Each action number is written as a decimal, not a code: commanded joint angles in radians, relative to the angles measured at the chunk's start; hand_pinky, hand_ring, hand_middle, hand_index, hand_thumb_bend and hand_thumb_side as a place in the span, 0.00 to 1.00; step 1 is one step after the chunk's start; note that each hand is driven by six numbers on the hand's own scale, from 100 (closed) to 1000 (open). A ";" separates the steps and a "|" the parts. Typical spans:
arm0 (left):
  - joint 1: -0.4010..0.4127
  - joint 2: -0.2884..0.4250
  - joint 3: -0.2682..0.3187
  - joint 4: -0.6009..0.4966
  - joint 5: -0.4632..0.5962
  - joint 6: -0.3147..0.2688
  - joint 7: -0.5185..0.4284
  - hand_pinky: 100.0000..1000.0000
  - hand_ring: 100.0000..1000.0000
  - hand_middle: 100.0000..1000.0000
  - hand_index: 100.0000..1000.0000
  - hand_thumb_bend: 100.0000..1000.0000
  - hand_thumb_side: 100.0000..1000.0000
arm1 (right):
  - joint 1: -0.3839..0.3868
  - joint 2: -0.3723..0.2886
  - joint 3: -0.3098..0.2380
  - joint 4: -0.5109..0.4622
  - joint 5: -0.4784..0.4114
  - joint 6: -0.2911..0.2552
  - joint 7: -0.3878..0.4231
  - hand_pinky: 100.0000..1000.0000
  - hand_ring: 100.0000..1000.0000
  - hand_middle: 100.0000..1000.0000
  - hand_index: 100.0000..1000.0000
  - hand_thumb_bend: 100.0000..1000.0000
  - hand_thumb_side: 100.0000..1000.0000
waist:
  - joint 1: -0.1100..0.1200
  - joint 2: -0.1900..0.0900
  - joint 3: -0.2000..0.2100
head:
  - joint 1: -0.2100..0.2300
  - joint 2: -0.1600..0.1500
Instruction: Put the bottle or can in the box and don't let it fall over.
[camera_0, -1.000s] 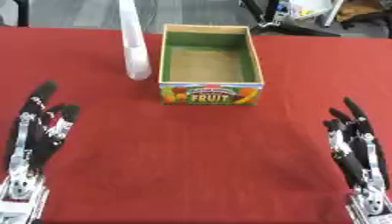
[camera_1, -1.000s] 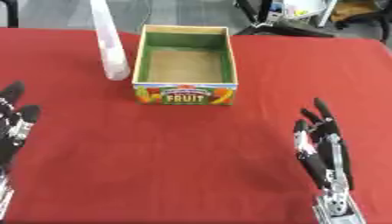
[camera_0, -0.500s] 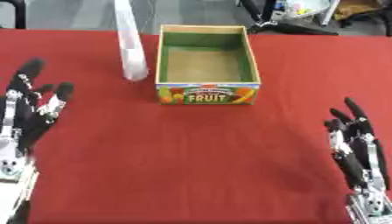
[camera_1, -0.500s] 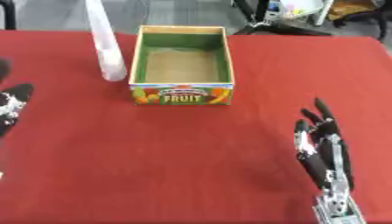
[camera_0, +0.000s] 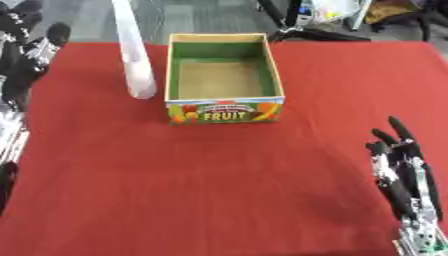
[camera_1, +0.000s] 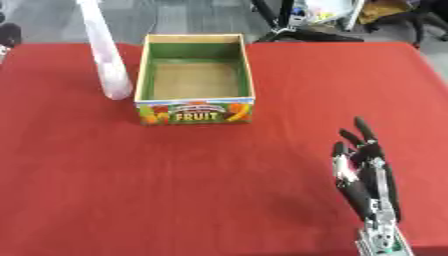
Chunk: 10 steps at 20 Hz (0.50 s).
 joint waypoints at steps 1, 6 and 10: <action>-0.069 0.043 -0.016 0.119 0.030 -0.015 -0.026 0.82 1.00 0.95 0.87 0.77 0.46 | -0.010 -0.009 0.004 -0.017 -0.005 -0.002 0.007 0.76 0.88 1.00 0.96 0.00 0.41 | 0.001 -0.011 -0.007 | -0.003 -0.015; -0.164 0.038 -0.047 0.302 0.071 -0.089 -0.079 0.83 1.00 0.96 0.87 0.82 0.46 | -0.013 -0.007 0.011 -0.018 -0.010 -0.001 0.014 0.76 0.88 1.00 0.96 0.00 0.41 | 0.001 -0.005 -0.025 | -0.002 -0.021; -0.231 0.033 -0.068 0.424 0.058 -0.132 -0.122 0.83 1.00 0.96 0.87 0.86 0.48 | -0.015 -0.005 0.016 -0.019 -0.013 -0.001 0.020 0.76 0.88 1.00 0.96 0.00 0.41 | -0.001 0.000 -0.038 | 0.002 -0.026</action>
